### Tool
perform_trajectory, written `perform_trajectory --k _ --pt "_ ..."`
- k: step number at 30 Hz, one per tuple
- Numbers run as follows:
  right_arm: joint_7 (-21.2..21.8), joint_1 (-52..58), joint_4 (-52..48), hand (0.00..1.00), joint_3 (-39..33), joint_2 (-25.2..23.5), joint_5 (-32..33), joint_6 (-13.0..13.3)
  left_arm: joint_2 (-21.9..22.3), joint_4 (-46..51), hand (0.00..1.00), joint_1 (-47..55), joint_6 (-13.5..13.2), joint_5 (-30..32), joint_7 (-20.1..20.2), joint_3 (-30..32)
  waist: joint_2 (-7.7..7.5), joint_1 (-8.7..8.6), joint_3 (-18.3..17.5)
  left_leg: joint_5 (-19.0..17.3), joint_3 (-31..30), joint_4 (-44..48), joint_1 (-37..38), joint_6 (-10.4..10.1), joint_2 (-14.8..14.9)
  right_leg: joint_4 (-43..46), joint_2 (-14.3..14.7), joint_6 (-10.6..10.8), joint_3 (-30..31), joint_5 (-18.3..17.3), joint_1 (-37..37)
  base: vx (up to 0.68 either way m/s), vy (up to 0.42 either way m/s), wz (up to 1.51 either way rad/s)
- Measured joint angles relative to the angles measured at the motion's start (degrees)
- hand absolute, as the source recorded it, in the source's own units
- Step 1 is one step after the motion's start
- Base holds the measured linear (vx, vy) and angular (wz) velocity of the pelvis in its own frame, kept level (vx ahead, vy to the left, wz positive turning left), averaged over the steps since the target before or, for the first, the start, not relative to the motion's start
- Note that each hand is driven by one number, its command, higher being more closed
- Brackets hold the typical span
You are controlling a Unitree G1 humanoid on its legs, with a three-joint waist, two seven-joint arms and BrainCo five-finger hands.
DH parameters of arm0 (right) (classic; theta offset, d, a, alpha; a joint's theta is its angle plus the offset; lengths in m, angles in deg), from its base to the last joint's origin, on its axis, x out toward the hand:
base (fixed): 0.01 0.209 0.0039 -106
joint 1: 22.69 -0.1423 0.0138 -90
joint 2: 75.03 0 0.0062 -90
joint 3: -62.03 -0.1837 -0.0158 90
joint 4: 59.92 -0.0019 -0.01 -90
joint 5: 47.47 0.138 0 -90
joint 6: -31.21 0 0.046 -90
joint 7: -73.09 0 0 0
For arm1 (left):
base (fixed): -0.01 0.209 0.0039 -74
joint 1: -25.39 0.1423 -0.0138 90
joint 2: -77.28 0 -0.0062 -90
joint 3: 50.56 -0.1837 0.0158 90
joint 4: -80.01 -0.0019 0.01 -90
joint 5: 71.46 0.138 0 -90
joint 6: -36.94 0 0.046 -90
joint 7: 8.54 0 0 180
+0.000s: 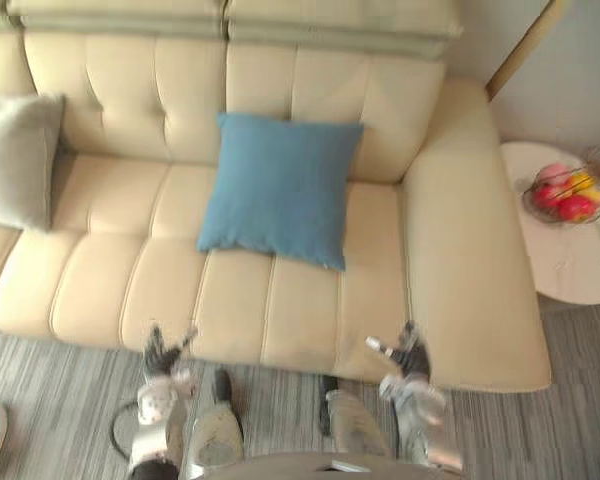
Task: Pick up cushions and gather them together orderly.
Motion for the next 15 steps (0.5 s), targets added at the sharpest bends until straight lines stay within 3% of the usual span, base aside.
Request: perform_trajectory --k 5,8,15 --pt "0.23 -1.01 12.74 0.00 -3.26 0.05 -2.11 -1.31 0.80 -12.96 0.00 0.39 0.93 1.78 1.95 4.68 0.47 0.39 -4.31 -1.12 2.49 -1.49 5.71 -0.15 0.34 -5.77 0.36 0.02 1.46 2.17 6.05 0.03 0.035 -0.25" --pt "0.18 -1.62 16.56 0.00 -5.94 0.23 -5.85 -1.45 0.75 -15.86 0.00 0.11 1.07 2.22 1.94 6.78 0.31 0.58 -5.66 -0.63 2.69 -3.32 7.76 -0.47 0.22 -7.44 0.50 -0.40 1.53 2.56 7.87 0.00 0.003 -0.07" --pt "0.04 -2.64 20.91 0.00 -10.14 0.75 -7.96 -2.47 0.82 -19.29 0.00 -0.51 1.87 2.57 0.96 10.98 -0.50 1.62 -5.48 -0.16 5.95 -5.87 12.28 -1.01 -0.35 -9.21 0.74 -0.57 4.78 4.20 9.82 -0.01 0.012 -0.24"
